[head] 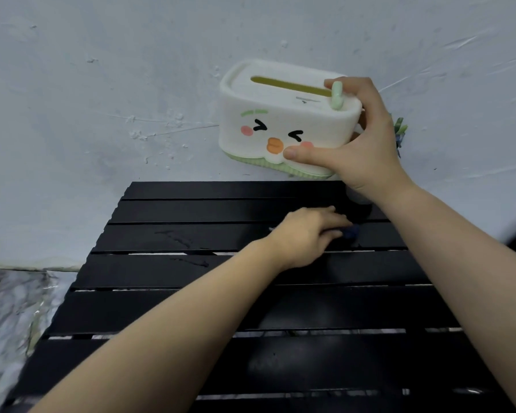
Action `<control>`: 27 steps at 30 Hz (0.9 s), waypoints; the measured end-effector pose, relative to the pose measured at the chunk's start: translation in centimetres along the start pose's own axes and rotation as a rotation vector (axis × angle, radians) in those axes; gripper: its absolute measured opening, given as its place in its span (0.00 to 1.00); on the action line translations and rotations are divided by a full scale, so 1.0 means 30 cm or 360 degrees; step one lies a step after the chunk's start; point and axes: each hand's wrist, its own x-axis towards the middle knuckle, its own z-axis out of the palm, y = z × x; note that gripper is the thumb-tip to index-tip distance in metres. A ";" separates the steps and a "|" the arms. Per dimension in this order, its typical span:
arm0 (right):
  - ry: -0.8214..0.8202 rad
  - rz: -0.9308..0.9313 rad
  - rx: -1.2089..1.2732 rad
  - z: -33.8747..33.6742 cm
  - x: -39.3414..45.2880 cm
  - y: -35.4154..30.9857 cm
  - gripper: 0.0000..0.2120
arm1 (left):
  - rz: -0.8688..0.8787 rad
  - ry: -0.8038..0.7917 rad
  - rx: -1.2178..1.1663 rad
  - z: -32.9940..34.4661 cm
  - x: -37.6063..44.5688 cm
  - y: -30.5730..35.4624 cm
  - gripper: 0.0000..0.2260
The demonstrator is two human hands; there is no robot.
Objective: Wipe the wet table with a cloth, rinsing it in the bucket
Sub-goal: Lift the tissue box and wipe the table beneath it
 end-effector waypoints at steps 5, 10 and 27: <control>0.0016 0.0026 0.0004 0.008 0.000 -0.019 0.42 | 0.0294 -0.0249 -0.0251 0.027 -0.119 0.177 0.13; -0.0002 0.0004 -0.0004 0.029 -0.024 -0.011 0.42 | -0.0104 0.0082 -0.0601 -0.151 -0.194 0.088 0.13; -0.0159 0.0038 0.0047 0.156 -0.071 0.012 0.42 | -0.0137 0.0171 -0.0132 -0.243 -0.601 -0.058 0.13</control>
